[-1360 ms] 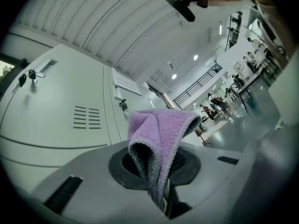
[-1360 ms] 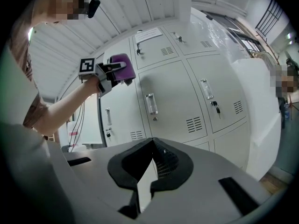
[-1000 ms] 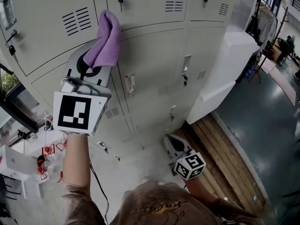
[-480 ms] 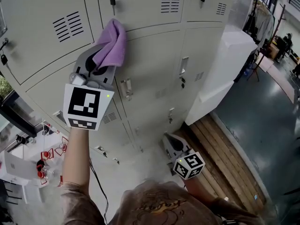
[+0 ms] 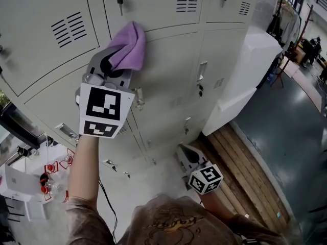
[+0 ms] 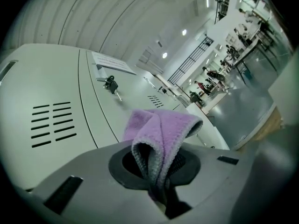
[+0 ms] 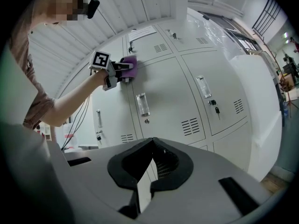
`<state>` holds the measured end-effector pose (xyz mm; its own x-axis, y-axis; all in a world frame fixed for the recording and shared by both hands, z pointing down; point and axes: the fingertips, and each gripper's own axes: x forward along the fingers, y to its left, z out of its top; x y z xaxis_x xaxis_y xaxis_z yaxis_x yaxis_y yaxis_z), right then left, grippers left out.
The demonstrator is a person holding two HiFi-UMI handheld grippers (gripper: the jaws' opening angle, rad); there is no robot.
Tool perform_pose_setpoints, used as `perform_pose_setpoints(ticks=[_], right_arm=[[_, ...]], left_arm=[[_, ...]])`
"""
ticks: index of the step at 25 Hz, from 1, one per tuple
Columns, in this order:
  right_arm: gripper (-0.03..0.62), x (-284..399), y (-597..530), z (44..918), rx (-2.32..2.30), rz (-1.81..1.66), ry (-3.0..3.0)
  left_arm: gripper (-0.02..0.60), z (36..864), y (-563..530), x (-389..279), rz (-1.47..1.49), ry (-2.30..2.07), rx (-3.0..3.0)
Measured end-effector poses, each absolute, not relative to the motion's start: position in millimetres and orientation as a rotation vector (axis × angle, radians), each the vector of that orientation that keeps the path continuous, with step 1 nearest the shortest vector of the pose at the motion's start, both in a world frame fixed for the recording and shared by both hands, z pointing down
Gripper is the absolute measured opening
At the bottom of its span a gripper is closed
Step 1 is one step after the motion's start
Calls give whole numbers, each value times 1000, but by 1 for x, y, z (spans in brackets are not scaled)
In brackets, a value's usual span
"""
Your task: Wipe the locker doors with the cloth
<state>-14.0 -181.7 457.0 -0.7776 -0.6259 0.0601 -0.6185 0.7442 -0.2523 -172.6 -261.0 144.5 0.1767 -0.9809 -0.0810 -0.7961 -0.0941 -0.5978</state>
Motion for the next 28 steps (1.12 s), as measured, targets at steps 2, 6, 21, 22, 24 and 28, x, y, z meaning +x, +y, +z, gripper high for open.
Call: perform_pose_setpoints(ticks=[2,6,21,22,24,28], right_arm=[[-2,-16,-182,458,-1032,-409,2909],[-2,-15,-183,459,-1031,-411,2912],[-2,0,-181,465,-1070,-415,2910],[-2,1,-181,465,-1074,-417,2910],[-2,3,-180,466,-1078,-418,2911],[-2,4,-179,466,-1068,-412,2917]], left_arm=[[43,148,-263,-172,-489,1674,-1943],[43,161,-267,-170,-516,1687,-1964],[42,256,-282,-155,-685,1675,-2073],[43,260,-282,-154,-693,1675,-2077],[43,267,-283,-153,-698,1677,-2089],[43,279,-283,-153,-691,1693,-2111]])
